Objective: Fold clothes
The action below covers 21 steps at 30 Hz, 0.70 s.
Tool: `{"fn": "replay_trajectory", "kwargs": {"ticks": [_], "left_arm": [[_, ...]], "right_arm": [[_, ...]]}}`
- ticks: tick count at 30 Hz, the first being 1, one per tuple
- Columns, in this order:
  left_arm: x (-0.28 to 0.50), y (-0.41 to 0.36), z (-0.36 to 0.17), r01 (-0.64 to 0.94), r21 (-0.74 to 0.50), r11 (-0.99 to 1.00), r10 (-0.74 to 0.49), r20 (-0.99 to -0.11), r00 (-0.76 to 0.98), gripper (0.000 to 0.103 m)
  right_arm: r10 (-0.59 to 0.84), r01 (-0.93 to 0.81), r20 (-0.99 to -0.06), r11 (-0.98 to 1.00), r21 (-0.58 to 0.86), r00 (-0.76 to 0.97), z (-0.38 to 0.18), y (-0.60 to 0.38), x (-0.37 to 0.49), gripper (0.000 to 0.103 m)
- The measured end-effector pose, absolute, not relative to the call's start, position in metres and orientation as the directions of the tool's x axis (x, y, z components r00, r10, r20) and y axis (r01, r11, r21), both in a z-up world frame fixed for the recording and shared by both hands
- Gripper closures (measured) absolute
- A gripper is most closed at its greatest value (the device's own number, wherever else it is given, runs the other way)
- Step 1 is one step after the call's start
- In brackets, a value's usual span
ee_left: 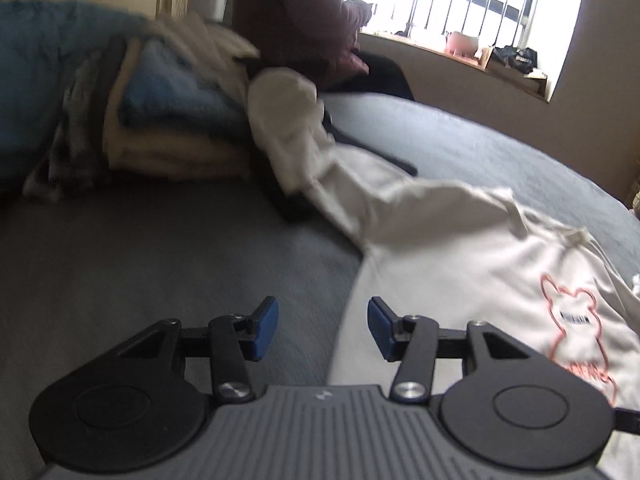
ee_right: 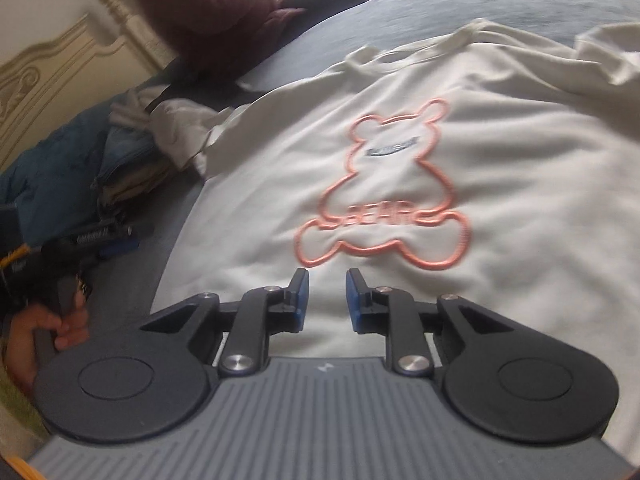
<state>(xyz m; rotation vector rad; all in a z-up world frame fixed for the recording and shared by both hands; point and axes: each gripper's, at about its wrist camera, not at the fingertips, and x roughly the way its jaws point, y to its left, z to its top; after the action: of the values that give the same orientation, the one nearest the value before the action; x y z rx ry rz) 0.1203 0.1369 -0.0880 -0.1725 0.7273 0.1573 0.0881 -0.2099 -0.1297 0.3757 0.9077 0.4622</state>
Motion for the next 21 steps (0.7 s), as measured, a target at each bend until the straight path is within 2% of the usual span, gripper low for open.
{"fn": "replay_trajectory", "kwargs": {"ticks": [4, 8, 14, 16, 21], "left_arm": [[0.141, 0.137, -0.082, -0.139, -0.017, 0.990, 0.101, -0.604, 0.791, 0.050], [0.171, 0.133, -0.086, -0.064, 0.085, 0.994, 0.100, -0.542, 0.835, 0.038], [0.215, 0.128, -0.107, -0.046, 0.198, 0.979, 0.145, -0.518, 0.843, 0.041], [0.225, 0.129, -0.113, -0.054, 0.198, 0.979, 0.153, -0.528, 0.835, 0.044], [0.221, 0.124, -0.113, -0.022, 0.098, 0.995, 0.072, -0.541, 0.838, 0.046]], "right_arm": [[0.558, -0.233, -0.660, 0.823, 0.518, 0.503, -0.123, -0.199, 0.102, 0.079], [0.584, -0.241, -0.657, 0.806, 0.541, 0.477, -0.116, -0.188, 0.116, 0.076], [0.613, -0.222, -0.647, 0.781, 0.584, 0.453, -0.103, -0.172, 0.142, 0.061], [0.612, -0.221, -0.646, 0.781, 0.584, 0.456, -0.100, -0.165, 0.152, 0.058], [0.507, -0.250, -0.684, 0.860, 0.445, 0.525, -0.093, -0.154, 0.172, 0.056]]}}
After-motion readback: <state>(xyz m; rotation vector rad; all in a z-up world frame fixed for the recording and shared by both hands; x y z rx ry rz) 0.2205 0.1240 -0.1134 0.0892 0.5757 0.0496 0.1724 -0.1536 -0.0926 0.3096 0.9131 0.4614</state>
